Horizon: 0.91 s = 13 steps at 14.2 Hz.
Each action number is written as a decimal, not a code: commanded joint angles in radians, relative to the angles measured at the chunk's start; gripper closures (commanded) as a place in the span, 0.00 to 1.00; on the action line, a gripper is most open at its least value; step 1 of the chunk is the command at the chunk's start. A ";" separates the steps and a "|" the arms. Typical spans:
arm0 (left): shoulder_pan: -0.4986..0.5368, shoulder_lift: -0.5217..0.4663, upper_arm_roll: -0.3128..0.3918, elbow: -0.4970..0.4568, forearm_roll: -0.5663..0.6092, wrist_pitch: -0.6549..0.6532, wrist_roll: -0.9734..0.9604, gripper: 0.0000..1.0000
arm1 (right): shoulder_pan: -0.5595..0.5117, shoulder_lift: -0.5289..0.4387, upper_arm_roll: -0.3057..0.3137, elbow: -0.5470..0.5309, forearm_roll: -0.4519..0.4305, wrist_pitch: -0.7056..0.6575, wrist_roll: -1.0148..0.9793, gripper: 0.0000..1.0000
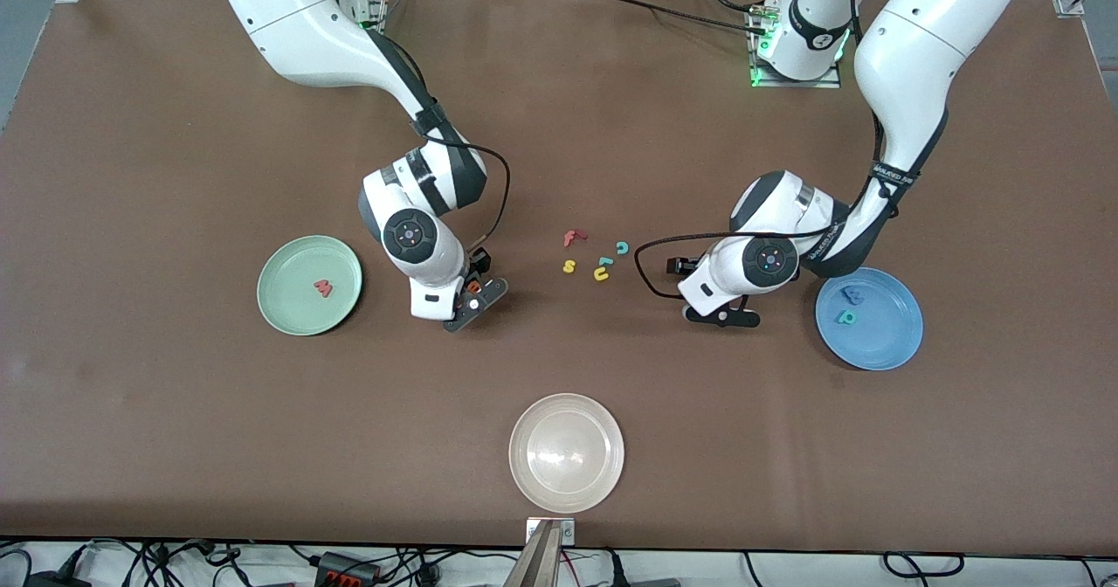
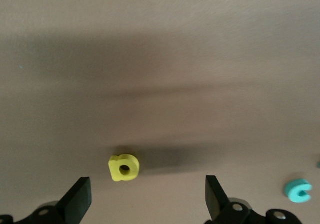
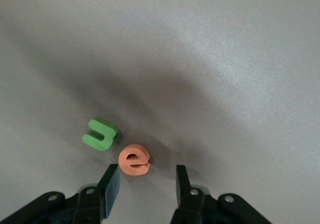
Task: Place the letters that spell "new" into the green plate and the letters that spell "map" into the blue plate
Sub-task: 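Grasp orange e with the right gripper while the left gripper grasps yellow a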
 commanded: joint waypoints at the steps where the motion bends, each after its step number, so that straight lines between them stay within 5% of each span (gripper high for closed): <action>1: 0.022 -0.013 0.001 -0.040 0.063 0.025 -0.004 0.10 | 0.013 0.009 -0.006 0.009 -0.013 0.003 0.002 0.46; 6: 0.025 -0.001 0.003 -0.040 0.071 0.025 -0.013 0.58 | 0.022 0.018 -0.006 0.009 -0.013 0.018 0.002 0.46; 10: 0.025 0.013 0.009 -0.040 0.071 0.036 -0.013 0.63 | 0.021 0.030 -0.006 0.009 -0.013 0.039 -0.004 0.50; 13: 0.025 0.013 0.010 -0.038 0.071 0.037 -0.013 0.77 | 0.021 0.030 -0.006 0.009 -0.013 0.044 -0.011 0.55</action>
